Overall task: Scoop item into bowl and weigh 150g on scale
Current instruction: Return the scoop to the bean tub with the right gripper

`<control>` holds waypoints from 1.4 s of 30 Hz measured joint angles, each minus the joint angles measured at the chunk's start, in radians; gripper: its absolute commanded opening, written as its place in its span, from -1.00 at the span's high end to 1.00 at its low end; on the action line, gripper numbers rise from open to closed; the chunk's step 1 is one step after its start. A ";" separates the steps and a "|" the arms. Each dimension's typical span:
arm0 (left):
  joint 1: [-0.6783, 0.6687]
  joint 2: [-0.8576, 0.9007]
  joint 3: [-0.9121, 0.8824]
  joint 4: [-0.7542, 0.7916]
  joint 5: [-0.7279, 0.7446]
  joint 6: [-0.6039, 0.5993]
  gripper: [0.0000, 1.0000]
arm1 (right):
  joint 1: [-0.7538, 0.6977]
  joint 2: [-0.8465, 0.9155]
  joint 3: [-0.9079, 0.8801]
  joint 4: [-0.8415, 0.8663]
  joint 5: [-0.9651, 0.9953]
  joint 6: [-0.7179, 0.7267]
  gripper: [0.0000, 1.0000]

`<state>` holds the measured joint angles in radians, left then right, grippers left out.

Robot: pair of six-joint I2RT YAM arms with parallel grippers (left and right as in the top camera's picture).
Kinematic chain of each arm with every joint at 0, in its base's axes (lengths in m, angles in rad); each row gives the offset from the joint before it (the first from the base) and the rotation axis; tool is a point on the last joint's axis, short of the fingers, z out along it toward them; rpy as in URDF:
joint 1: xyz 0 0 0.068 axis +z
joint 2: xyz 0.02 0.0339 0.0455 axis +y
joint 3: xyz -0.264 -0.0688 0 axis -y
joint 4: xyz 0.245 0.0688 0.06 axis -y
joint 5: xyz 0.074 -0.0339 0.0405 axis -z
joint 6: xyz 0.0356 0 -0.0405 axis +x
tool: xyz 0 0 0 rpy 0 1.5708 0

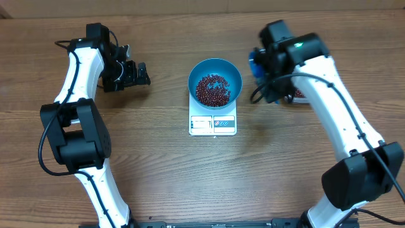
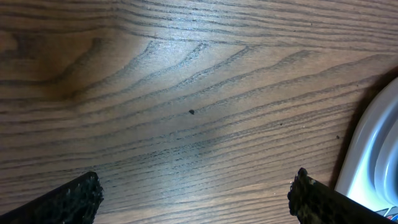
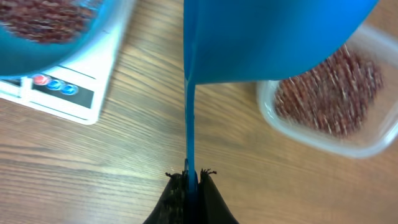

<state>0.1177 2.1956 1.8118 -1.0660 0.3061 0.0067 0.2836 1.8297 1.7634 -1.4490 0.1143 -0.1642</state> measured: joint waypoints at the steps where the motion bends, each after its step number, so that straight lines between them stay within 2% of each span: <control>1: 0.000 0.000 0.000 0.000 0.000 0.000 -0.99 | -0.022 0.000 0.000 -0.009 -0.003 0.009 0.93; 6: 0.000 0.000 0.000 0.000 0.000 0.000 -0.99 | -0.127 0.000 0.000 -0.048 0.049 0.059 0.93; 11: 0.000 0.000 0.000 0.000 0.000 0.000 -0.99 | -0.152 0.000 -0.007 -0.053 0.195 0.074 0.93; 18: 0.000 0.000 0.000 0.000 0.000 0.000 -0.99 | -0.162 0.000 -0.168 0.031 0.420 0.067 0.93; 28: 0.000 0.000 0.000 0.000 0.000 0.000 -0.99 | -0.211 0.000 -0.307 0.206 0.533 -0.046 0.93; 42: 0.000 0.000 0.000 0.000 0.000 0.000 -0.99 | -0.218 0.000 -0.307 0.245 0.507 -0.274 0.93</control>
<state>0.1177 2.1956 1.8118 -1.0660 0.3061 0.0067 0.0658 1.8297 1.4559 -1.2037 0.6212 -0.4381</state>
